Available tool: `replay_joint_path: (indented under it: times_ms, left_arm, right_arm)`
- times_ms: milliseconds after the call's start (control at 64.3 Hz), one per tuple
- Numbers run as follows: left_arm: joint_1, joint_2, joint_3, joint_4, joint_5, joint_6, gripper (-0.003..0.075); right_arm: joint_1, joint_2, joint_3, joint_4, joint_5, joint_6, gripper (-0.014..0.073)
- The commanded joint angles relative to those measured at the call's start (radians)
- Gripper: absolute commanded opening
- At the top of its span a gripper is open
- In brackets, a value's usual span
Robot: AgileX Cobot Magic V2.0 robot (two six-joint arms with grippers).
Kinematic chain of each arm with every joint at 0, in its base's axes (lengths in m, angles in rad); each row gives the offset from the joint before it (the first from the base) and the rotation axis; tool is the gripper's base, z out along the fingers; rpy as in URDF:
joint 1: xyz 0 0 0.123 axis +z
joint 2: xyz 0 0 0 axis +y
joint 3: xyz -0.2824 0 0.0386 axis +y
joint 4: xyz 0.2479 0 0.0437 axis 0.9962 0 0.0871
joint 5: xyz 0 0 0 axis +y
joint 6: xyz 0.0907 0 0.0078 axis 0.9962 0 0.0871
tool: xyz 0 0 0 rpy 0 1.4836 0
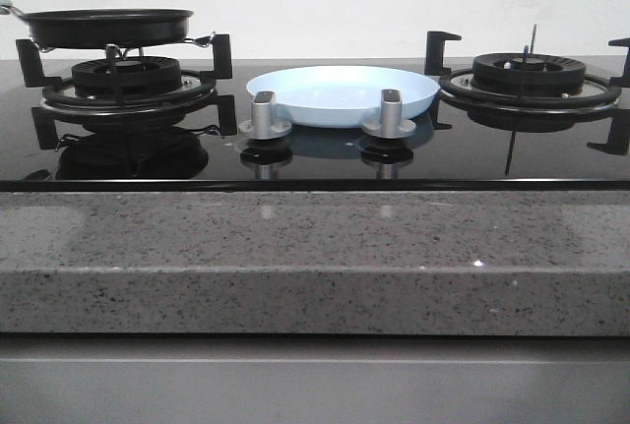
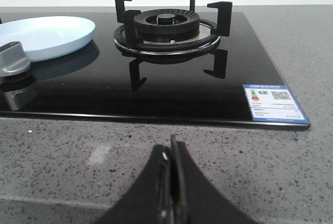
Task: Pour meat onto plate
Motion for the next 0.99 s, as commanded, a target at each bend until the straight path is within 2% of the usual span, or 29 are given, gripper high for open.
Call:
replay_joint_path:
  times_ms: [0, 171, 326, 482, 653, 777, 979]
  left_arm:
    - [-0.006, -0.017, 0.006, -0.003, -0.081, -0.002, -0.002]
    - [-0.006, -0.017, 0.006, -0.007, -0.085, -0.002, -0.002]
    - [-0.006, -0.017, 0.001, -0.049, -0.152, -0.004, -0.002]
    - [-0.006, -0.006, -0.108, -0.082, -0.097, -0.011, -0.002]
    - [-0.006, 0.122, -0.31, -0.065, 0.004, -0.011, -0.002]
    - [-0.006, 0.299, -0.438, -0.066, 0.008, -0.011, -0.002]
    - [-0.006, 0.531, -0.55, -0.066, -0.004, -0.011, -0.002]
  right_arm:
    - [-0.004, -0.016, -0.003, -0.009, -0.085, -0.003, -0.006]
    - [-0.004, -0.016, -0.003, -0.009, -0.085, -0.003, -0.006]
    - [-0.004, -0.016, -0.003, -0.009, -0.089, -0.003, -0.006]
    - [-0.004, -0.016, -0.052, -0.009, -0.086, -0.003, -0.006]
    - [-0.004, 0.029, -0.235, -0.009, 0.029, -0.003, -0.006]
    - [-0.004, 0.162, -0.401, -0.01, 0.122, -0.004, -0.006]
    - [-0.004, 0.424, -0.604, -0.01, 0.158, -0.004, -0.006]
